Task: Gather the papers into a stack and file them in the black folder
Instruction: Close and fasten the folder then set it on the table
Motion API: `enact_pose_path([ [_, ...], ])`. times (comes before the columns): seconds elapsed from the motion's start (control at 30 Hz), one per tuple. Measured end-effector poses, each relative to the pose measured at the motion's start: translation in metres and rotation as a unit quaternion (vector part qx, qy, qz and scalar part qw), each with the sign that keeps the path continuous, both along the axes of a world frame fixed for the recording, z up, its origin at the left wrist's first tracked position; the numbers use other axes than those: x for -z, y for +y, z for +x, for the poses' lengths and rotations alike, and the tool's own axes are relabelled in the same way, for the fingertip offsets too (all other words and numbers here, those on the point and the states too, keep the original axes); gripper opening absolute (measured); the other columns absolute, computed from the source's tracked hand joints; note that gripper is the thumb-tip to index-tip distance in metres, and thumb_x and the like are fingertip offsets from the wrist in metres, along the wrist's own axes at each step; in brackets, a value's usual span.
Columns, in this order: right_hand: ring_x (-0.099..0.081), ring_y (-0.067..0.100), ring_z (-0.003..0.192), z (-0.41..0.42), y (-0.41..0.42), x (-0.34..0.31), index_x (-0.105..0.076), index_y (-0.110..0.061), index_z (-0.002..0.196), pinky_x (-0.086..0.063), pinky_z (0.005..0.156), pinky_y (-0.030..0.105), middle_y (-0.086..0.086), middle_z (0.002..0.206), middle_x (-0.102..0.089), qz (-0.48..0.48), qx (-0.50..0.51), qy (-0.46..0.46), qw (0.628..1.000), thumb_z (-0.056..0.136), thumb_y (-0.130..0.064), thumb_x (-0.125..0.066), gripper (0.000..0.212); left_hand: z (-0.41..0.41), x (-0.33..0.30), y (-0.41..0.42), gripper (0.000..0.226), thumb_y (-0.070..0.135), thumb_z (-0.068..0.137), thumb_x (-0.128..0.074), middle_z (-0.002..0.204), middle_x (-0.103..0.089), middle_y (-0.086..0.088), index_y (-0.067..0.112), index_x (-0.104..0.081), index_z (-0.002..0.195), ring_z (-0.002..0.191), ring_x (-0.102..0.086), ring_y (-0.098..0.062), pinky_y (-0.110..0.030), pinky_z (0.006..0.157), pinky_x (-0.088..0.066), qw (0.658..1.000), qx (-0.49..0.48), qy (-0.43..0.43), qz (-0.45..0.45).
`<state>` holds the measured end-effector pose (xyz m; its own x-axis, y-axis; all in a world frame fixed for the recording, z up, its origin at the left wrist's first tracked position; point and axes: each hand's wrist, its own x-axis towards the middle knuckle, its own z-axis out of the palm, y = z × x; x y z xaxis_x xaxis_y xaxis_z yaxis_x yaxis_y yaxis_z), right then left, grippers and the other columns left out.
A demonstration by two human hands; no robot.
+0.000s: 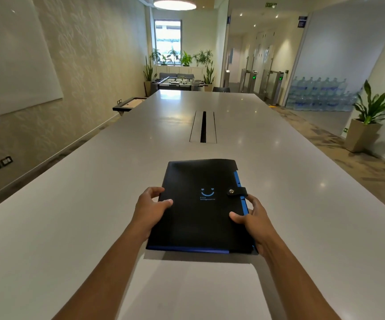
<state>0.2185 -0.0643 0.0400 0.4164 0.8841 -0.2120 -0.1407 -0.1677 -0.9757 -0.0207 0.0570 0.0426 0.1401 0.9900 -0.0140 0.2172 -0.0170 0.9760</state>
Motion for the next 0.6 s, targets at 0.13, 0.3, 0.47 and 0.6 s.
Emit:
enact_pose_path([
  [0.13, -0.068, 0.030, 0.098, 0.000, 0.028, -0.003, -0.034, -0.030, 0.140, -0.059, 0.078, 0.049, 0.013, 0.121, -0.062, 0.017, 0.023, 0.009, 1.000, 0.084, -0.004, -0.069, 0.071, 0.002, -0.003, 0.022, 0.041, 0.024, 0.081, -0.072, 0.117, -0.054, 0.008, 0.024, -0.054, 0.118, 0.104, -0.057, -0.019, -0.038, 0.088, -0.051, 0.999, 0.026, 0.037, 0.018],
  [0.3, -0.067, 0.028, 0.096, 0.004, 0.077, -0.005, -0.036, -0.030, 0.138, -0.061, 0.062, 0.036, 0.010, 0.119, -0.061, 0.015, 0.025, -0.003, 1.000, 0.085, -0.004, -0.068, 0.068, -0.002, -0.001, 0.058, 0.036, 0.025, 0.078, -0.075, 0.112, -0.057, 0.007, 0.028, -0.059, 0.110, 0.096, -0.059, -0.015, -0.027, 0.079, -0.049, 0.991, 0.049, 0.108, 0.064],
  [0.47, -0.064, 0.028, 0.101, 0.000, 0.139, 0.007, -0.041, -0.028, 0.127, -0.059, 0.075, 0.040, 0.013, 0.125, -0.058, 0.002, 0.011, -0.054, 0.999, 0.086, -0.004, -0.065, 0.053, -0.006, 0.008, 0.103, 0.029, 0.018, 0.078, -0.073, 0.112, -0.062, -0.002, 0.025, -0.063, 0.104, 0.091, -0.064, -0.020, -0.035, 0.079, -0.054, 0.989, 0.035, 0.128, 0.071],
  [0.6, -0.055, 0.029, 0.116, -0.007, 0.185, 0.021, -0.035, -0.020, 0.139, -0.052, 0.093, 0.045, 0.011, 0.135, -0.051, -0.020, 0.008, -0.136, 0.990, 0.085, -0.010, -0.067, 0.063, -0.009, 0.020, 0.136, 0.026, 0.020, 0.080, -0.072, 0.111, -0.063, -0.003, 0.024, -0.063, 0.105, 0.095, -0.060, -0.022, -0.033, 0.081, -0.051, 0.978, 0.018, 0.180, 0.105],
])
